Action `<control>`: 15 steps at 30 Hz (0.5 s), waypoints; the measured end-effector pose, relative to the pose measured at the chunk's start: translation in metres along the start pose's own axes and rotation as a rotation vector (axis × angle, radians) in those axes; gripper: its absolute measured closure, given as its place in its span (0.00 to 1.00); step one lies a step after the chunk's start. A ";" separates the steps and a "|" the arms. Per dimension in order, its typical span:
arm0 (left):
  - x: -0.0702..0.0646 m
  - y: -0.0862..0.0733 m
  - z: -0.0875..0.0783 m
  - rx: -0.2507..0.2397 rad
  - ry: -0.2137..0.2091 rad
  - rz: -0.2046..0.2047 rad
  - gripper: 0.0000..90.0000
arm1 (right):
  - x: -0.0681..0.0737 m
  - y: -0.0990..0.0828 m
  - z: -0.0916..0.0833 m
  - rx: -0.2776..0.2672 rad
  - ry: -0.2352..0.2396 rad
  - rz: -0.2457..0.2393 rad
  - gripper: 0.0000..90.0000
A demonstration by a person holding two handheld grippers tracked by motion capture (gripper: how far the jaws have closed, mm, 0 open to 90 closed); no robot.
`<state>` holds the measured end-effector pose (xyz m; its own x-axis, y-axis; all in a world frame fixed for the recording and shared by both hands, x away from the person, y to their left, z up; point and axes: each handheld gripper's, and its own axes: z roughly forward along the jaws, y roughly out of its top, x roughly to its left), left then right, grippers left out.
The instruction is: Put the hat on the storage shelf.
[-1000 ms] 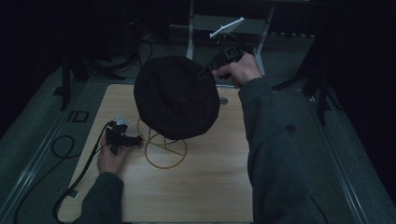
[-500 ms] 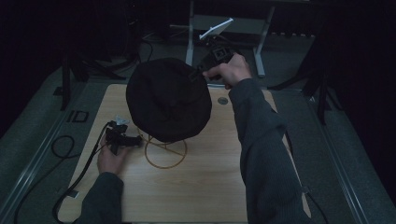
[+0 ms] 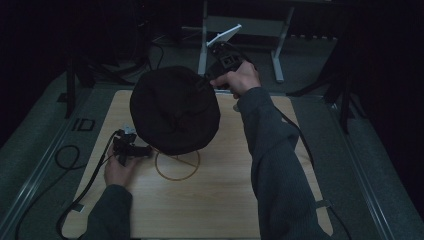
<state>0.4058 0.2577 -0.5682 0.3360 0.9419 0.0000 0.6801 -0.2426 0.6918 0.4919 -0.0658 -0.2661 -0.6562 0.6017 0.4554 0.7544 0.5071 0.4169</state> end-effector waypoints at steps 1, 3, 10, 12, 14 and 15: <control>0.000 0.000 0.000 0.000 0.000 0.000 0.05 | 0.000 0.000 0.002 0.003 -0.003 -0.001 0.85; 0.000 0.000 0.000 0.000 0.000 0.000 0.05 | 0.000 0.000 0.004 0.006 -0.004 -0.001 0.84; 0.000 0.000 0.000 -0.002 0.001 -0.002 0.05 | 0.002 0.003 0.020 0.026 -0.012 0.010 0.84; 0.000 0.000 0.000 -0.001 0.001 0.000 0.05 | 0.002 0.003 0.025 0.035 -0.019 0.009 0.84; 0.000 0.000 0.000 -0.001 0.000 -0.001 0.05 | 0.001 0.003 0.030 0.041 -0.025 0.008 0.84; 0.000 0.000 0.000 -0.001 0.000 -0.001 0.05 | 0.002 0.003 0.033 0.047 -0.030 0.007 0.84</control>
<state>0.4058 0.2576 -0.5682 0.3351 0.9422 -0.0010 0.6799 -0.2411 0.6925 0.4938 -0.0430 -0.2902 -0.6503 0.6231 0.4345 0.7597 0.5304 0.3763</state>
